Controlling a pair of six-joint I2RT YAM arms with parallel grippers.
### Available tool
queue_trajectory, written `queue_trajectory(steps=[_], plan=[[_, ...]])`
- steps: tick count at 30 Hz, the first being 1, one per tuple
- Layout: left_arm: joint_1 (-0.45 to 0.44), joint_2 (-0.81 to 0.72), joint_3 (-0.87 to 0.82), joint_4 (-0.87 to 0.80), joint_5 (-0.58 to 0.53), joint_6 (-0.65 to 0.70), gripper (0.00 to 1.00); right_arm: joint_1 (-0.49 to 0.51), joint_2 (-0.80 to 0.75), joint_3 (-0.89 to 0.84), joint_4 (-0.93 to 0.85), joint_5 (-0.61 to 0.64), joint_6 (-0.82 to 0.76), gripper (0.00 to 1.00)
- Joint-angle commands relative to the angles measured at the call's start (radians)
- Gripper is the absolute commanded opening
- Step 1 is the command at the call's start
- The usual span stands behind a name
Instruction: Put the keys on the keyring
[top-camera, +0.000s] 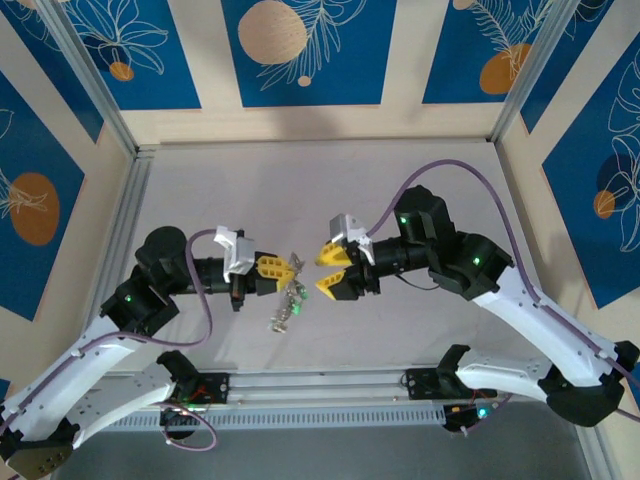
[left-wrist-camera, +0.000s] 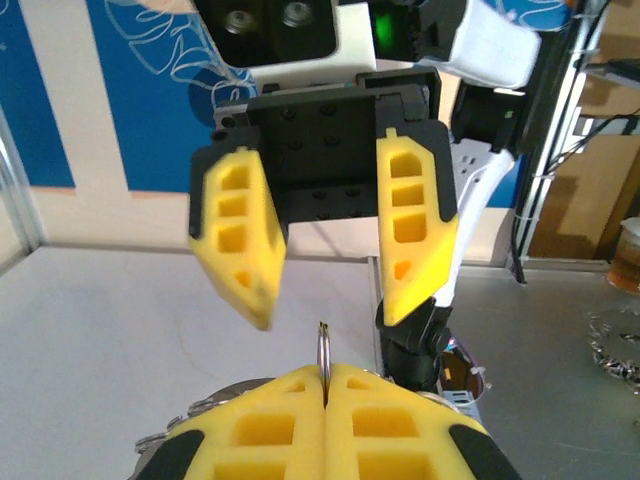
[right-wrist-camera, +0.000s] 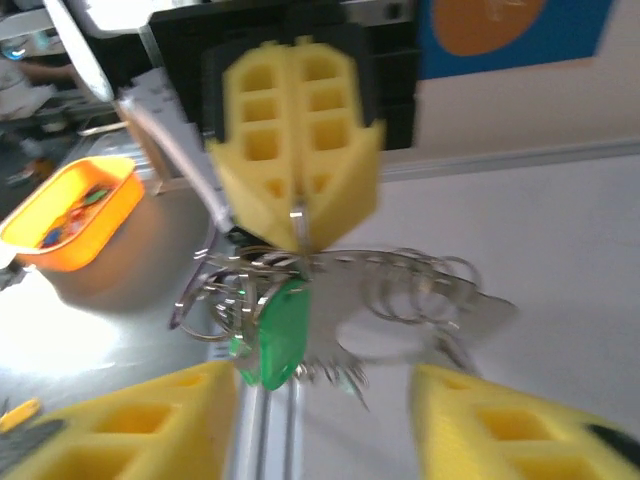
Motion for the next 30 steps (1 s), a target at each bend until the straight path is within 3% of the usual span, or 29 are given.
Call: queue_trajectory(steps=[1,5,7,11,19,30], plan=[[-0.001,0.015,0.020,-0.032,-0.106,-0.004,0.00,-0.039,-0.045,-0.078,0.103,0.134,0.073,0.63],[-0.002,0.037,-0.005,-0.093,-0.213,-0.016,0.00,-0.070,-0.108,-0.210,0.208,0.233,0.122,0.84],[-0.003,0.050,-0.014,-0.125,-0.263,-0.023,0.00,-0.089,-0.120,-0.249,0.232,0.267,0.141,1.00],[-0.003,0.111,-0.056,-0.132,-0.333,-0.056,0.00,-0.119,-0.141,-0.293,0.246,0.354,0.176,0.99],[-0.002,0.372,-0.081,0.043,-0.413,-0.125,0.00,-0.218,-0.247,-0.462,0.346,0.482,0.309,0.99],[0.000,0.713,-0.037,0.182,-0.520,-0.155,0.00,-0.415,-0.349,-0.610,0.476,0.468,0.418,0.99]])
